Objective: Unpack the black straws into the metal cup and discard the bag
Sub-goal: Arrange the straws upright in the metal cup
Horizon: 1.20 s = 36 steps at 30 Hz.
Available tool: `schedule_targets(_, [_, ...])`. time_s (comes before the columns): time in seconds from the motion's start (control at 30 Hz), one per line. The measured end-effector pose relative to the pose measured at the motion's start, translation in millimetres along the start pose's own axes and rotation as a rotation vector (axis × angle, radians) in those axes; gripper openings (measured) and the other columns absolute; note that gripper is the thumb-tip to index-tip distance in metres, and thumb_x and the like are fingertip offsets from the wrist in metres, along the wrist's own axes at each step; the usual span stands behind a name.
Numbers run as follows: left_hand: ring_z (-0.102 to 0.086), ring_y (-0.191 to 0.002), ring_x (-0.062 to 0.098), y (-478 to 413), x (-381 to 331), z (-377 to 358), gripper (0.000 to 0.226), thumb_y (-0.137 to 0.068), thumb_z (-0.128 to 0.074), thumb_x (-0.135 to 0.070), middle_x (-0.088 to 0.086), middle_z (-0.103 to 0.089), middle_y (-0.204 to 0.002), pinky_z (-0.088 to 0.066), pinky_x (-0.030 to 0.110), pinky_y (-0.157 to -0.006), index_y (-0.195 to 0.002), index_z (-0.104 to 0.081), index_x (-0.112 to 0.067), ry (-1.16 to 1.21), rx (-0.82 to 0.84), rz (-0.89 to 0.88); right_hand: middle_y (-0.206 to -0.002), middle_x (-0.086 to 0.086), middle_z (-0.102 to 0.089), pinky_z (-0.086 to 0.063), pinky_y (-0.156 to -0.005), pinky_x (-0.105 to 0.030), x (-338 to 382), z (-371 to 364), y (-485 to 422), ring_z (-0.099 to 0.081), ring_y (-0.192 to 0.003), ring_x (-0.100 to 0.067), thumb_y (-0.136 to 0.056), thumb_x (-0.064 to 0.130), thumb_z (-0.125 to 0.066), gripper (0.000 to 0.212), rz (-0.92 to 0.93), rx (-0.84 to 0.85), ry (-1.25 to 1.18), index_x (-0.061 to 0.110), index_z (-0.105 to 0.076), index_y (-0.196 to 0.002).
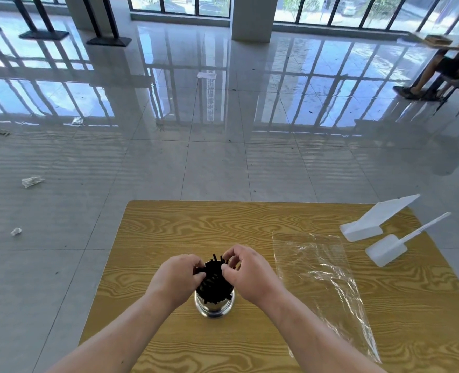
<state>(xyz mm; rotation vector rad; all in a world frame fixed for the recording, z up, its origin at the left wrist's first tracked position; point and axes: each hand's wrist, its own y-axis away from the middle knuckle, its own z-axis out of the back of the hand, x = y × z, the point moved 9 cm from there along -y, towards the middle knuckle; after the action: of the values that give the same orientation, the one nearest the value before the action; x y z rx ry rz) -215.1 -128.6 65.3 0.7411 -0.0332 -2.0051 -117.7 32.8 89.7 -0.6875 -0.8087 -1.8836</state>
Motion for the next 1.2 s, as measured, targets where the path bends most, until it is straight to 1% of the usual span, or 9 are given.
schedule_targets(0.07, [-0.062, -0.078, 0.000, -2, -7, 4, 0.009, -0.095, -0.071, -0.035, -0.020, -0.067, -0.084, -0.043, 0.014, -0.063, -0.087, -0.069, -0.037, -0.019, -0.026, -0.040, -0.099, 0.012, -0.067, -0.057, -0.070, -0.023, 0, -1, 0, -0.066, -0.086, -0.008, -0.096, 0.042, -0.067, 0.017, 0.005, 0.000, 0.006, 0.035, -0.067, -0.113])
schedule_targets(0.13, [-0.062, -0.081, 0.002, -3, -15, 11, 0.005, -0.096, -0.070, -0.034, -0.019, -0.067, -0.088, -0.042, 0.013, -0.065, -0.092, -0.073, -0.035, -0.048, -0.053, -0.082, -0.099, 0.011, -0.068, -0.059, -0.072, -0.025, 1, -1, -1, -0.066, -0.086, -0.009, -0.097, 0.041, -0.067, 0.017, 0.009, 0.003, 0.010, 0.034, -0.068, -0.112])
schedule_targets(0.3, [-0.064, -0.089, 0.006, -7, -36, 33, 0.008, -0.096, -0.070, -0.032, -0.016, -0.072, -0.097, -0.051, 0.022, -0.080, -0.098, -0.078, -0.030, -0.132, -0.089, -0.173, -0.095, 0.011, -0.069, -0.059, -0.068, -0.024, -1, 0, -1, -0.066, -0.081, -0.008, -0.096, 0.042, -0.065, 0.014, -0.006, 0.000, 0.013, 0.036, -0.068, -0.108])
schedule_targets(0.4, [-0.065, -0.090, 0.006, -9, -47, 48, 0.008, -0.096, -0.072, -0.032, -0.015, -0.073, -0.098, -0.049, 0.021, -0.080, -0.099, -0.079, -0.030, -0.173, -0.097, -0.212, -0.092, 0.011, -0.070, -0.058, -0.064, -0.021, 0, 2, -2, -0.065, -0.076, -0.006, -0.096, 0.043, -0.064, 0.010, -0.002, -0.018, 0.008, 0.038, -0.067, -0.105])
schedule_targets(0.6, [-0.067, -0.087, 0.005, -7, -64, 82, 0.007, -0.093, -0.075, -0.034, -0.017, -0.075, -0.094, -0.049, 0.023, -0.076, -0.095, -0.081, -0.031, -0.176, -0.134, -0.242, -0.085, 0.011, -0.071, -0.060, -0.066, -0.027, 8, 12, -5, -0.067, -0.078, -0.007, -0.095, 0.035, -0.063, 0.006, 0.018, -0.090, -0.011, 0.037, -0.068, -0.092])
schedule_targets(0.77, [-0.063, -0.075, 0.002, -1, -74, 127, 0.001, -0.088, -0.081, -0.033, -0.018, -0.075, -0.083, -0.040, 0.019, -0.064, -0.088, -0.081, -0.033, -0.166, -0.255, -0.250, -0.078, 0.011, -0.069, -0.051, -0.056, -0.019, 18, 25, -4, -0.064, -0.071, -0.001, -0.099, 0.027, -0.064, 0.012, 0.072, -0.181, -0.068, 0.033, -0.069, -0.089])
schedule_targets(0.9, [-0.067, -0.079, 0.010, 6, -76, 159, 0.002, -0.088, -0.082, -0.033, -0.015, -0.074, -0.079, -0.049, 0.028, -0.070, -0.088, -0.082, -0.034, -0.151, -0.297, -0.216, -0.076, 0.010, -0.067, -0.051, -0.058, -0.019, 24, 33, -2, -0.063, -0.074, -0.001, -0.101, 0.023, -0.065, 0.016, 0.083, -0.226, -0.117, 0.032, -0.068, -0.087])
schedule_targets(1.07, [-0.066, -0.072, 0.013, 16, -81, 196, 0.005, -0.084, -0.086, -0.024, -0.011, -0.077, -0.076, -0.041, 0.024, -0.066, -0.085, -0.084, -0.027, -0.016, -0.538, -0.259, -0.073, 0.007, -0.066, -0.048, -0.057, -0.023, 28, 37, 0, -0.056, -0.063, -0.006, -0.102, 0.024, -0.064, 0.019, 0.065, -0.215, -0.172, 0.026, -0.070, -0.084])
schedule_targets(1.2, [-0.068, -0.068, 0.002, 20, -62, 202, 0.004, -0.086, -0.085, -0.032, -0.020, -0.071, -0.070, -0.047, 0.018, -0.063, -0.087, -0.082, -0.034, 0.261, -0.725, -0.210, -0.060, 0.012, -0.057, -0.040, -0.051, -0.018, 31, 26, 0, -0.046, -0.053, -0.003, -0.101, 0.040, -0.064, 0.035, 0.055, -0.097, -0.281, 0.014, -0.066, -0.078])
